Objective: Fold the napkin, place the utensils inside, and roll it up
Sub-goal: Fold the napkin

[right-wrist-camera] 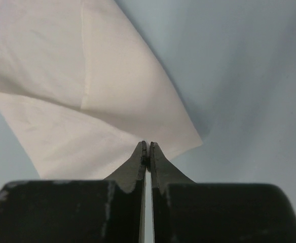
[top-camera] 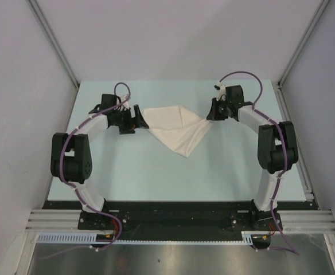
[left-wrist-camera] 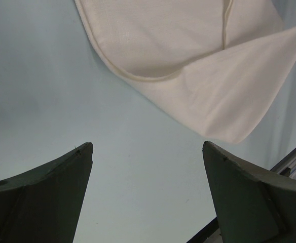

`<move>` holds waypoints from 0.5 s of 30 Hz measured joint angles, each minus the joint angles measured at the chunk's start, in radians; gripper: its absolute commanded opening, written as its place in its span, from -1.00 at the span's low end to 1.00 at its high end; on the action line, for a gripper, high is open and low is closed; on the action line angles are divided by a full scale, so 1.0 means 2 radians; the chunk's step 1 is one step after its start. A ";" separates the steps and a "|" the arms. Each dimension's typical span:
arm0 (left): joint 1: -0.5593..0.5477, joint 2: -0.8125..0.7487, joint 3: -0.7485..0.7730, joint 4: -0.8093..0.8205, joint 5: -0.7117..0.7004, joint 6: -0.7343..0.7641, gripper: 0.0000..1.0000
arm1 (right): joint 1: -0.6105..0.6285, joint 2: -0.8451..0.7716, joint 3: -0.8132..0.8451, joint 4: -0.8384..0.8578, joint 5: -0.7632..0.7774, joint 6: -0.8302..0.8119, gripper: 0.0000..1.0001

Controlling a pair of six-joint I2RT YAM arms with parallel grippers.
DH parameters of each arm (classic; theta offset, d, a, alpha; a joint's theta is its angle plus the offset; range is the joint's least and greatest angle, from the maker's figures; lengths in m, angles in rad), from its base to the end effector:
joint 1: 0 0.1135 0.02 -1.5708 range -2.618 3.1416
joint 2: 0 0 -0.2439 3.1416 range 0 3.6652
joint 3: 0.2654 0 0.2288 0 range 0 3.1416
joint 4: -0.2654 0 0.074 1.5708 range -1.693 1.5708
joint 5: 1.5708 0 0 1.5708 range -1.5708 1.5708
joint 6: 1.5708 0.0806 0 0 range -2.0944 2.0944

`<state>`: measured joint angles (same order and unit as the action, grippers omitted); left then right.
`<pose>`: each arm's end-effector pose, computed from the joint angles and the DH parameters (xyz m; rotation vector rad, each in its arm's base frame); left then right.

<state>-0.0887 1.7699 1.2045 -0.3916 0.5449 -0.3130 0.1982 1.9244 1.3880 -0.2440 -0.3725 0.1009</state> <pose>0.3640 -0.0743 0.1681 -0.0603 2.5298 -0.8495 0.4166 0.1136 0.1762 -0.2989 2.3390 0.5841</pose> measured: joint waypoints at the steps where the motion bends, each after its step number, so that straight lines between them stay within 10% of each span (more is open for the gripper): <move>1: 0.000 0.000 0.000 0.000 0.000 0.000 0.87 | -0.001 0.004 0.001 0.000 0.000 0.001 -0.88; 15: -0.016 0.022 0.001 -0.006 -0.006 0.000 0.68 | -0.004 0.040 0.014 -0.007 0.020 0.002 -0.56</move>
<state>-0.1211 1.8130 1.2064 -0.4030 0.5335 -0.3126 0.1894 2.0037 1.4162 -0.2588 -0.3328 0.1055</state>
